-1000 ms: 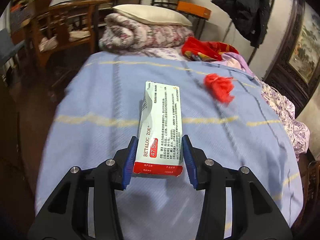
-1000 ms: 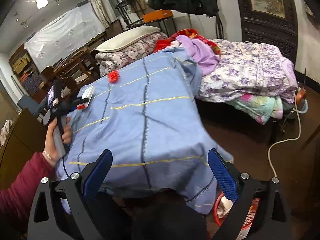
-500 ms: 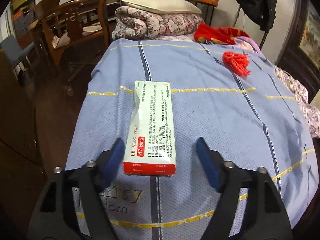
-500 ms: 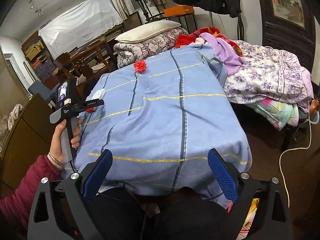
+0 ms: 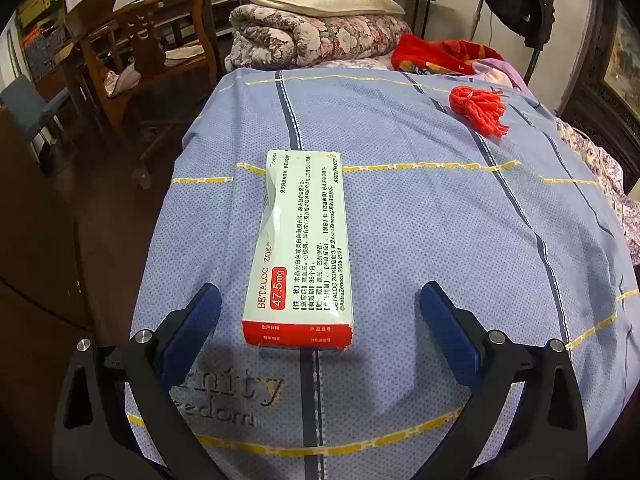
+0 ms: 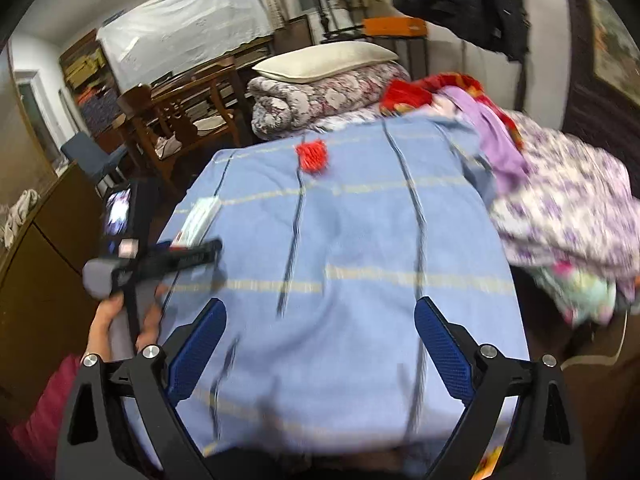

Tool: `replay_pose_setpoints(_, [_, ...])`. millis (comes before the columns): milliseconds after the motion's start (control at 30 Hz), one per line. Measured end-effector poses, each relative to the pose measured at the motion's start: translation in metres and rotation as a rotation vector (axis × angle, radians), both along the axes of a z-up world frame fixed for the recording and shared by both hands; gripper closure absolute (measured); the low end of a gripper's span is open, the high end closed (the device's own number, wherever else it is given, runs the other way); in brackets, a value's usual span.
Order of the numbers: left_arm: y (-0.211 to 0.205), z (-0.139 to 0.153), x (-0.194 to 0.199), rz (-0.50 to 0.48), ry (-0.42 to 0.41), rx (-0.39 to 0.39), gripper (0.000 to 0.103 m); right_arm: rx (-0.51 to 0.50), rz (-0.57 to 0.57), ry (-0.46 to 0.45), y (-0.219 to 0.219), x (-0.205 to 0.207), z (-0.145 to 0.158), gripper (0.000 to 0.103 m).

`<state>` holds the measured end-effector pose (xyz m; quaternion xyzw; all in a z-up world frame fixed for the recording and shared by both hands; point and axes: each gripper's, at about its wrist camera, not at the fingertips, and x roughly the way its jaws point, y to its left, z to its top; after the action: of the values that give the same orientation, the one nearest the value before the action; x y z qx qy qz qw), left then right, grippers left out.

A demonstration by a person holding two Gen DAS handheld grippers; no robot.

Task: Collect trash
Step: 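Grasp the white-red medicine box with the left tool while the right grasps the red tassel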

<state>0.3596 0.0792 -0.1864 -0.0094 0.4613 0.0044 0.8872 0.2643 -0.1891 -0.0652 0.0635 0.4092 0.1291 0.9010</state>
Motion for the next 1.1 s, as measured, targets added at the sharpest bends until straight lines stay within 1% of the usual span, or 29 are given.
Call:
replay_pose_setpoints(167, [0.004, 0.001, 0.002, 0.016, -0.012, -0.036, 0.007, -0.002, 0.020, 0.003, 0.014, 0.072, 0.000, 0.020])
replay_pose_setpoints(233, [0.008, 0.002, 0.002, 0.026, -0.017, -0.054, 0.007, 0.005, 0.015, 0.012, 0.023, 0.110, -0.004, 0.023])
replay_pose_setpoints(400, [0.020, 0.006, -0.002, 0.049, -0.047, -0.130, 0.007, 0.034, -0.002, 0.047, 0.041, 0.184, -0.022, 0.026])
replay_pose_setpoints(533, [0.031, 0.009, -0.005, 0.088, -0.077, -0.190, 0.007, 0.042, -0.008, 0.080, 0.052, 0.224, -0.038, 0.026])
replay_pose_setpoints(733, [0.033, 0.012, -0.009, 0.095, -0.108, -0.215, 0.007, 0.033, -0.021, 0.114, 0.069, 0.262, -0.059, 0.026])
replay_pose_setpoints(800, [0.036, 0.014, -0.009, 0.101, -0.119, -0.226, 0.007, 0.031, -0.032, 0.128, 0.074, 0.272, -0.067, 0.029])
replay_pose_setpoints(833, [0.036, 0.014, -0.010, 0.102, -0.121, -0.228, 0.007, 0.035, -0.036, 0.143, 0.076, 0.277, -0.073, 0.035])
replay_pose_setpoints(900, [0.036, 0.015, -0.009, 0.103, -0.122, -0.229, 0.007, 0.059, -0.039, 0.169, 0.076, 0.283, -0.082, 0.063])
replay_pose_setpoints(933, [0.036, 0.015, -0.010, 0.104, -0.123, -0.229, 0.007, 0.080, -0.033, 0.172, 0.074, 0.282, -0.083, 0.079])
replay_pose_setpoints(967, [0.036, 0.015, -0.009, 0.108, -0.124, -0.230, 0.007, 0.098, -0.031, 0.162, 0.072, 0.278, -0.082, 0.079])
replay_pose_setpoints(1033, [0.039, 0.015, -0.009, 0.112, -0.125, -0.234, 0.007, 0.097, -0.018, 0.103, 0.065, 0.257, -0.070, 0.080])
replay_pose_setpoints(1100, [0.040, 0.014, -0.008, 0.113, -0.125, -0.235, 0.007, 0.105, 0.021, 0.039, 0.053, 0.215, -0.050, 0.080])
